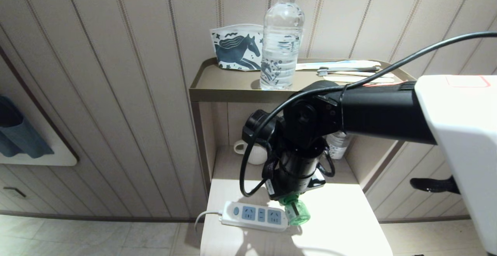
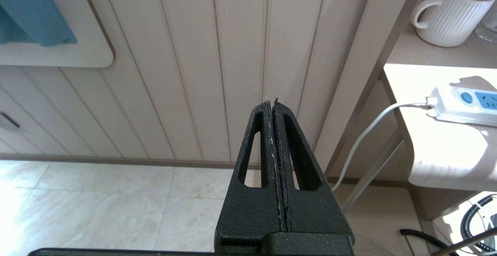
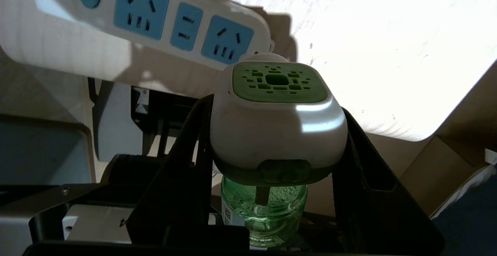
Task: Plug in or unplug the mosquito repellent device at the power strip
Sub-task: Insert the plug into the socket
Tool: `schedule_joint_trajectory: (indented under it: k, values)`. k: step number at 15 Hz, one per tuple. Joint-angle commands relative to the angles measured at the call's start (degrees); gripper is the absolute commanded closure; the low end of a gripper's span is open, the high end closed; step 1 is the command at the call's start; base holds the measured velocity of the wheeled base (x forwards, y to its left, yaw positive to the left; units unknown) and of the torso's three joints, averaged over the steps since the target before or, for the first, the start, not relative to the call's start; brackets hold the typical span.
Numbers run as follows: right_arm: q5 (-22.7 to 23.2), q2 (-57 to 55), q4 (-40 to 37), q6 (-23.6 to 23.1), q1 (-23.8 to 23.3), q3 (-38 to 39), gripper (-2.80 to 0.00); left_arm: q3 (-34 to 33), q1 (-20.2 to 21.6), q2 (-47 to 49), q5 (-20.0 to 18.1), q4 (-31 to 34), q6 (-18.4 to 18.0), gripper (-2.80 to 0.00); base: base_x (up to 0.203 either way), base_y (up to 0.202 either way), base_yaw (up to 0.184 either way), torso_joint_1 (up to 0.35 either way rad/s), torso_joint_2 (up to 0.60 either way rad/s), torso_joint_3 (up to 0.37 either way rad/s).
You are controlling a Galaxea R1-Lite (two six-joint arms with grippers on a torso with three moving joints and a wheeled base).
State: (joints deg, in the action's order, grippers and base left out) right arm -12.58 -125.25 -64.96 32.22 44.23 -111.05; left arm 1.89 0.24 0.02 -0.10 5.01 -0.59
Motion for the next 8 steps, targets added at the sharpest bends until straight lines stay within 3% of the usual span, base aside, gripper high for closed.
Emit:
schedule_joint_trajectory:
  k: [1,8]
  values:
    - [4.24,-0.58,-0.43,0.06,0.07,0.2,0.0,-0.04,0.02,-0.02,0.01,0.0,0.06,0.0,0.0,0.0,0.0,0.0,0.0,0.0]
    - [9.19,-4.08,-0.3,0.04,-0.46,1.05,0.0,-0.04,0.02,-0.02,0.01,0.0,0.07,0.0,0.0,0.0,0.0,0.0,0.0,0.0]
